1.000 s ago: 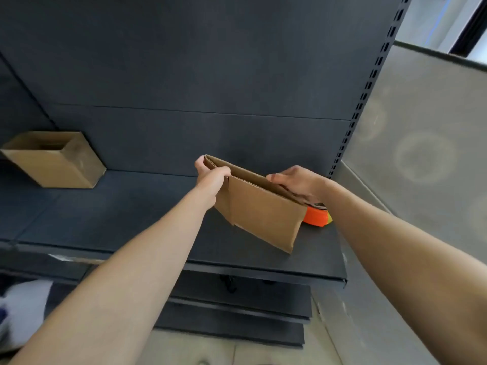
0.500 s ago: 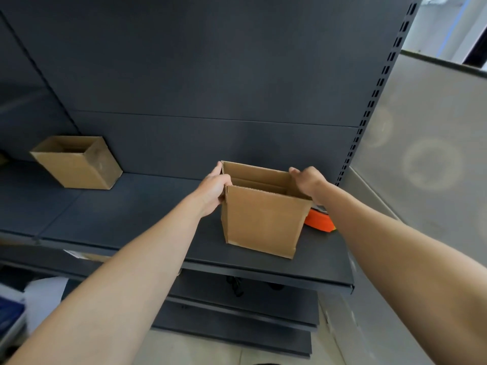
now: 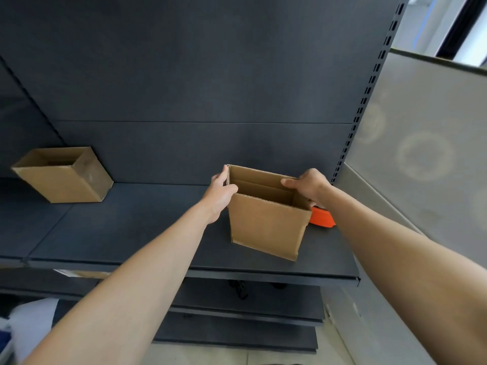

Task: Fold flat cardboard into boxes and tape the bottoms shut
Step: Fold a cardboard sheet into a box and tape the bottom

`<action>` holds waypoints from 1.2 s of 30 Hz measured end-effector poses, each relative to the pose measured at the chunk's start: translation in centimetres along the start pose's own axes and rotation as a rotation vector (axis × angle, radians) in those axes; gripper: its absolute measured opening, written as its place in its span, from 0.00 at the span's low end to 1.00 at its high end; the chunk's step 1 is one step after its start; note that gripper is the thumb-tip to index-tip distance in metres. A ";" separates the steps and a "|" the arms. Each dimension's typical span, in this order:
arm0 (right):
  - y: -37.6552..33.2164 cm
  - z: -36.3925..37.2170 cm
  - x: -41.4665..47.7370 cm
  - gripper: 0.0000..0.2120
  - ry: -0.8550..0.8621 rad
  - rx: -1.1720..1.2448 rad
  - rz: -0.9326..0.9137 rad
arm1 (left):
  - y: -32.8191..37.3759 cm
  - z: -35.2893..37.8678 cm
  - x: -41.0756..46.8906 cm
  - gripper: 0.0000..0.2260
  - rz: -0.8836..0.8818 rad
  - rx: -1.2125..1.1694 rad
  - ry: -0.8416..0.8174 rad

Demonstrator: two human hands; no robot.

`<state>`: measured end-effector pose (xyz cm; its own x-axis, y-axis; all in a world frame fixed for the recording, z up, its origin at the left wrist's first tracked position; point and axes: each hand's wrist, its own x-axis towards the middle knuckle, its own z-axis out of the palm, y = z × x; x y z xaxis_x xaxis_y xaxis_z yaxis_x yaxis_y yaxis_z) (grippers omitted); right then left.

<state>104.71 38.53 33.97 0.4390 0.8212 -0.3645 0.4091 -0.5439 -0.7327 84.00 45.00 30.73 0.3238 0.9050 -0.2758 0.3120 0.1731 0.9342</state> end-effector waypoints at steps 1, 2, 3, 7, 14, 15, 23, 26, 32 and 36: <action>0.1 0.0 0.0 0.21 0.032 0.000 0.016 | 0.0 -0.1 0.1 0.31 0.002 0.009 -0.022; 0.2 -0.1 0.1 0.20 0.059 0.006 0.031 | -0.2 -0.2 0.3 0.31 0.005 0.018 -0.043; 0.2 -0.1 0.2 0.21 0.079 0.018 0.046 | -0.2 -0.4 0.4 0.32 0.006 0.024 -0.065; 0.3 -0.5 0.3 0.24 0.131 0.056 0.087 | -0.3 -0.7 0.4 0.31 0.011 0.010 -0.114; 0.1 -0.7 0.3 0.29 0.034 0.063 0.038 | -0.5 -0.7 -0.3 0.30 0.019 -0.060 -0.130; 0.1 -0.6 0.3 0.29 0.013 0.051 0.033 | -0.5 -0.8 -0.3 0.31 0.012 -0.062 -0.132; -0.3 -0.1 1.1 0.27 0.152 -0.039 0.051 | -0.3 -0.4 -0.2 0.29 0.010 0.025 -0.169; -0.3 0.1 1.2 0.31 0.183 -0.040 0.061 | -0.1 -0.6 -0.2 0.28 -0.003 0.039 -0.181; -0.3 0.0 1.2 0.32 0.152 0.009 0.098 | -1.0 1.2 -0.8 0.25 -0.036 0.073 -0.310; 0.6 -1.3 1.0 0.24 -0.034 0.333 0.131 | -1.4 0.8 -0.3 0.24 -0.067 -0.027 -0.318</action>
<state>106.49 38.80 33.92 0.4413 0.7567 -0.4824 0.0657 -0.5634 -0.8236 84.16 44.20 29.29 0.5674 0.7252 -0.3901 0.3196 0.2426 0.9160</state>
